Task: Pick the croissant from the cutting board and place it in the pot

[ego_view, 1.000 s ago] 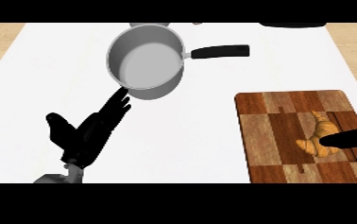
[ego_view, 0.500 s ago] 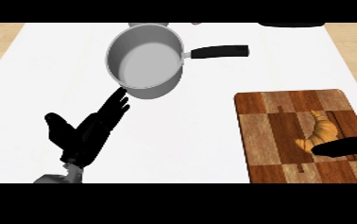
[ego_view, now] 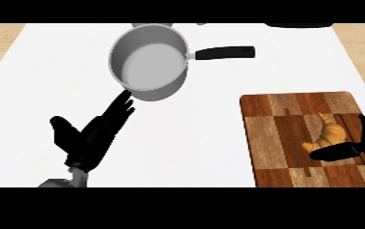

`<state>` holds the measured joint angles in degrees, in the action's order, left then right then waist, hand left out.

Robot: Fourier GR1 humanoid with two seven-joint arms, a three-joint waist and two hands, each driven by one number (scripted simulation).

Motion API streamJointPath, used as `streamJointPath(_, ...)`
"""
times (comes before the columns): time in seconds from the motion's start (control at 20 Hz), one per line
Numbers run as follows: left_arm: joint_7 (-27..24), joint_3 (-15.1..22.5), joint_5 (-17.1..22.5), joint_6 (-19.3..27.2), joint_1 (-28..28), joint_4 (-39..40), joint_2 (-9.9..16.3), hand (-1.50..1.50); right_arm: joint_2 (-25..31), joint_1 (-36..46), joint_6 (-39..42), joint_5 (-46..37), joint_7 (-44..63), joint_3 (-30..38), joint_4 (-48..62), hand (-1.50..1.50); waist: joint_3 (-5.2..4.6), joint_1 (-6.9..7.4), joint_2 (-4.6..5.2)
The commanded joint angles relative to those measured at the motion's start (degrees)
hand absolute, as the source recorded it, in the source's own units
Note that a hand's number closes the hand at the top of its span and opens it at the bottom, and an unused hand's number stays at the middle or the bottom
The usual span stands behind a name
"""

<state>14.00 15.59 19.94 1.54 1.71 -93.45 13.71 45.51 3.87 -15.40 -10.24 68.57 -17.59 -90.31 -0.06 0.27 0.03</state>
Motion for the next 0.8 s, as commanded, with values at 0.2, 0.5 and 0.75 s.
streamJointPath(0.2, -0.07, -1.29, -0.14, -1.11, 1.39, 2.23, -1.29, 0.00, -2.71, 1.77, 1.94, -1.36, 11.78, 2.18, 0.37, -1.50, -0.01, -0.35, -0.08)
streamJointPath(0.5, 2.35, -2.86, 0.12, -1.89, -0.29, -1.50, -0.18, 0.00, -5.84, -2.78, 1.44, -2.97, 3.49, 4.55, 4.39, -1.50, 0.04, -0.40, -0.10)
streamJointPath(0.75, 0.36, -3.29, -2.10, -4.14, -0.39, 1.12, -2.28, 0.00, -11.25, 2.98, 5.32, -4.78, -5.87, 7.85, 9.70, 1.50, 0.05, -0.15, -0.02)
